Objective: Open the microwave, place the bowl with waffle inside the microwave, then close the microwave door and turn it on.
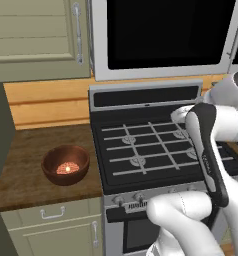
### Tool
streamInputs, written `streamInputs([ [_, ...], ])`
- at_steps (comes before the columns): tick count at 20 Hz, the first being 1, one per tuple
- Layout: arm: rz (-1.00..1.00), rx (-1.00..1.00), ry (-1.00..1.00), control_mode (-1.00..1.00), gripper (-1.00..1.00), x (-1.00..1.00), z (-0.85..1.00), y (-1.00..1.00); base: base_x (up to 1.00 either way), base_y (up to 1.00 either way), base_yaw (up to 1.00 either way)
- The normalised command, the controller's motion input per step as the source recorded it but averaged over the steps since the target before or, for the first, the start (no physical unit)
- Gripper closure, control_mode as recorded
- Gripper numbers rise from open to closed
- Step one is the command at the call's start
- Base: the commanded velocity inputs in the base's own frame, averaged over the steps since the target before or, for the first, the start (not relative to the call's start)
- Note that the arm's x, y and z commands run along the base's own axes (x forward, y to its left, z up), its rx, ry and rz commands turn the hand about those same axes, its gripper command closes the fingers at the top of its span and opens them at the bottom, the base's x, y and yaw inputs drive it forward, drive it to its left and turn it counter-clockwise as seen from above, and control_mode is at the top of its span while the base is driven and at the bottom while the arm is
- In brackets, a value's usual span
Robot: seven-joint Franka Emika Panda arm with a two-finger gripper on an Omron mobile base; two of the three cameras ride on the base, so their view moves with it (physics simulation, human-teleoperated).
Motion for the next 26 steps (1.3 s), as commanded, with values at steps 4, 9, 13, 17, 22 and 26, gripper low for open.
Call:
streamInputs([
  [4,0.0,0.0,-0.19,-1.0,-1.0,-0.29,0.13,-0.5,0.0,0.0,0.0],
  [9,0.0,0.01,-0.17,-1.0,-1.0,-0.06,0.19,-0.37,0.0,0.0,0.0],
  [13,-0.04,0.01,-0.06,-1.0,-1.0,0.0,0.42,-0.33,0.0,0.0,0.0],
  [17,-0.05,0.0,-0.06,-1.0,-1.0,0.0,0.59,-0.37,0.0,0.0,0.0],
  [22,-0.08,0.01,-0.09,-1.0,-1.0,0.0,0.62,-0.45,0.0,0.0,0.0],
  [26,-0.18,0.0,0.0,-1.0,-1.0,0.0,0.54,-0.51,0.0,0.0,0.0],
])
